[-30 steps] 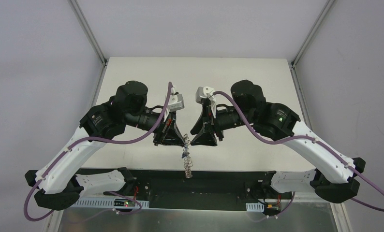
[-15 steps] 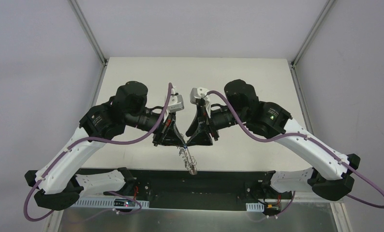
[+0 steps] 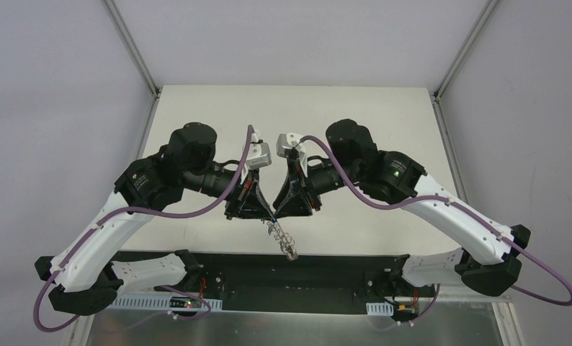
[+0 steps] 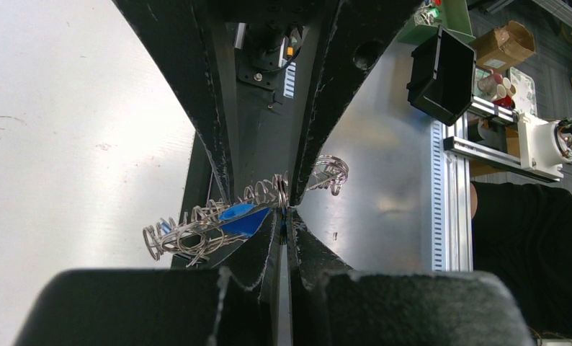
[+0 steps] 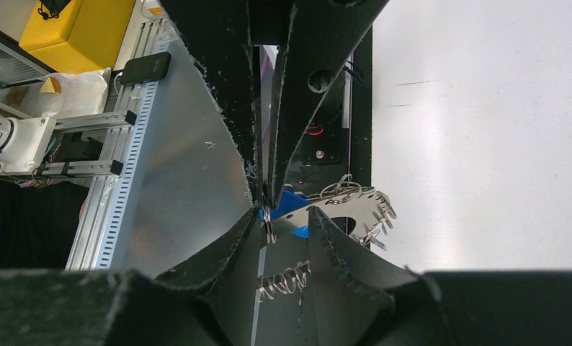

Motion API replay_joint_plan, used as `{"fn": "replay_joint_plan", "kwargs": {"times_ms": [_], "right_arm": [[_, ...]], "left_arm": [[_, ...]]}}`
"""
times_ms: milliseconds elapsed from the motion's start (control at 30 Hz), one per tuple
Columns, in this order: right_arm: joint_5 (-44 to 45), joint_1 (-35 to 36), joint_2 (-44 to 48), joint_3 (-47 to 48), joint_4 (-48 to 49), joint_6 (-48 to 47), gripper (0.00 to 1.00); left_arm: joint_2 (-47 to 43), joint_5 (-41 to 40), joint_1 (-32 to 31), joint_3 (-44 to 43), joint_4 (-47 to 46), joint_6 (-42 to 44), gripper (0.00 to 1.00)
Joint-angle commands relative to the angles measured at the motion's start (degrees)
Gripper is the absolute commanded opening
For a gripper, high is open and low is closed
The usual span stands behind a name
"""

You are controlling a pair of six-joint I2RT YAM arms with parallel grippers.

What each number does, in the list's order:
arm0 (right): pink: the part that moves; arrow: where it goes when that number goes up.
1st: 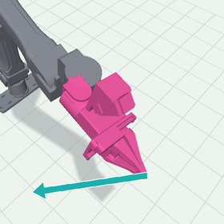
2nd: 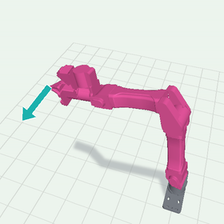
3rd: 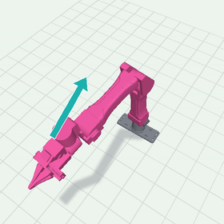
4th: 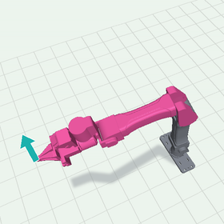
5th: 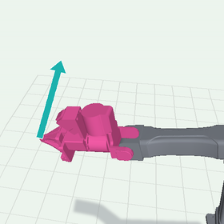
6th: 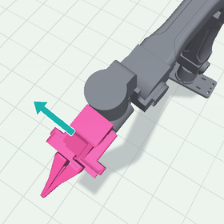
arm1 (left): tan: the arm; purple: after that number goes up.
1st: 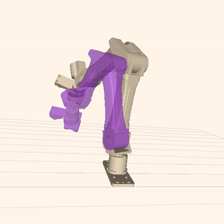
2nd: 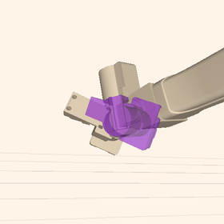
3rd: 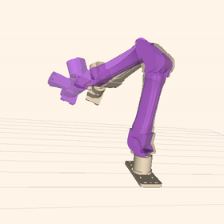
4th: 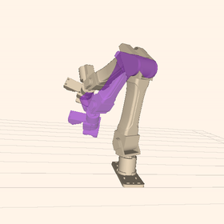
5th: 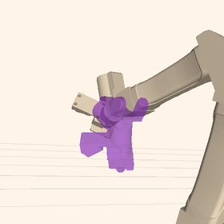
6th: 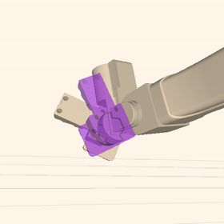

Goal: Put the keys on the keyring

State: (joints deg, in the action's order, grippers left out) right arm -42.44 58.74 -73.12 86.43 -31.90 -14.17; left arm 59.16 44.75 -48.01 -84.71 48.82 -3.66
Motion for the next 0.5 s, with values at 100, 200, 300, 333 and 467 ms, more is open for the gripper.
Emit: {"fn": "replay_joint_plan", "kwargs": {"times_ms": [100, 200, 300, 333, 467], "right_arm": [[-1.34, 1.17, -0.4, 1.5, 0.64, -0.61, 0.15], [-1.23, 1.49, -0.72, 2.09, 0.0, -1.26, 0.0], [0.47, 2.08, 0.2, 1.06, 1.16, -1.18, 0.0], [1.41, 2.34, 0.78, 0.42, 1.86, -0.97, 0.0], [6.39, 3.38, 4.32, -2.59, 7.25, 1.07, 0.0]], "left_arm": [[-1.38, 0.17, -0.07, -1.32, -1.15, 0.64, 0.0], [-1.57, -0.37, -0.11, -1.09, -1.14, 0.79, 0.0], [-1.99, -1.18, -0.08, -0.84, -1.05, 1.01, 0.0], [-2.2, -1.61, -0.09, -0.77, -1.06, 1.11, 0.0], [-3.54, -3.9, -0.12, -0.48, -1.05, 1.7, 0.0]]}}
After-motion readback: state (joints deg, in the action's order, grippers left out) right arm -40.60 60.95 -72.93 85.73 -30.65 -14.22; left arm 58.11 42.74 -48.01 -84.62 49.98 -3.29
